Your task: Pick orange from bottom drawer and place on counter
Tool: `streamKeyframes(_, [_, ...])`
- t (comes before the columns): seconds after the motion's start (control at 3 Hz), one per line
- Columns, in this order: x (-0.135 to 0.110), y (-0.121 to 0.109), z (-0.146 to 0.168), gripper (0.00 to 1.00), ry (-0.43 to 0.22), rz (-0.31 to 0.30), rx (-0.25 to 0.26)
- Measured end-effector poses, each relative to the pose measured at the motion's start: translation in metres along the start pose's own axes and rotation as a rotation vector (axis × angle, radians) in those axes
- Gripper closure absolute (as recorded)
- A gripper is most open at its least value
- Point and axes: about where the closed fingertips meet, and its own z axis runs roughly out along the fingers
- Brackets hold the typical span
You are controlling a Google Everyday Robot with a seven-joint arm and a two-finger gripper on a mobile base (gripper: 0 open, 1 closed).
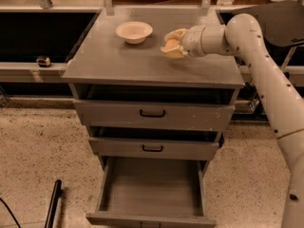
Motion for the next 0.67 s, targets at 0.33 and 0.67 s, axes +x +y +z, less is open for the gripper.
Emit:
streamKeyframes(0.33, [0.0059, 0.0072, 0.027, 1.0, 0.014, 0.029, -0.054])
streamKeyframes(0.67, [0.0046, 0.0078, 0.0293, 0.82, 0.013, 0.029, -0.058])
